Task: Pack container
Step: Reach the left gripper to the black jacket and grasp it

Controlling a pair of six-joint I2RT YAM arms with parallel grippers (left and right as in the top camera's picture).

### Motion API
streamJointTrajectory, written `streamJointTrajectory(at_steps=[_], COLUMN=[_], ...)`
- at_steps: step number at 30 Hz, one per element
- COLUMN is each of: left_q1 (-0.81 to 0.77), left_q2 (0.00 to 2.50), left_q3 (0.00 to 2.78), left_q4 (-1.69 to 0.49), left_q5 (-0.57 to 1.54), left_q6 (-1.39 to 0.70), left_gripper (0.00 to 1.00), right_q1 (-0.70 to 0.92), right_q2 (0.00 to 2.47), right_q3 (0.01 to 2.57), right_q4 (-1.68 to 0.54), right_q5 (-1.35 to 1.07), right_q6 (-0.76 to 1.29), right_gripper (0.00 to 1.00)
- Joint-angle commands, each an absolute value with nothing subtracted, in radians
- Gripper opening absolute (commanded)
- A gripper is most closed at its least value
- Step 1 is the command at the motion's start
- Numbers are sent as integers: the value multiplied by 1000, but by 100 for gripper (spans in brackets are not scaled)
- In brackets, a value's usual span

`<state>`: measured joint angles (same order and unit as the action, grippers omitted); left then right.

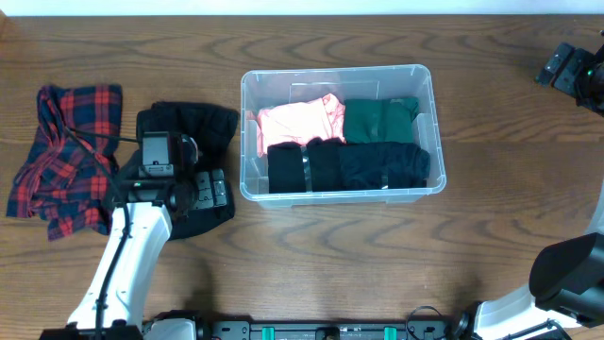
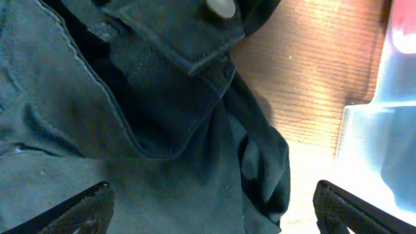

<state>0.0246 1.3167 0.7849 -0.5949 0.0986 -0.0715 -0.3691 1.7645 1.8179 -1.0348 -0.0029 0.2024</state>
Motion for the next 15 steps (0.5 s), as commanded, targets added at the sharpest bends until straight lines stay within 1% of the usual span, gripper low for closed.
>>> streamJointTrajectory(at_steps=[1, 11, 12, 14, 15], left_q1=[29, 29, 29, 29, 29], left_q2=[1361, 1536, 1542, 1549, 1549], left_q3=[796, 796, 796, 796, 796], left_q4=[-598, -549, -538, -522, -516], left_q5=[104, 66, 65, 62, 57], left_q6=[-69, -69, -69, -78, -84], left_gripper=[98, 98, 95, 73, 58], right_q1=[-373, -373, -373, -373, -373], right_q2=[1761, 1761, 1761, 1761, 1761], right_q3=[1830, 1830, 1830, 1830, 1830], right_q4=[-1036, -1036, -1036, -1036, -1036], right_q5=[4, 4, 4, 4, 4], right_q6=[216, 216, 216, 216, 216], right_gripper=[99, 99, 99, 99, 99])
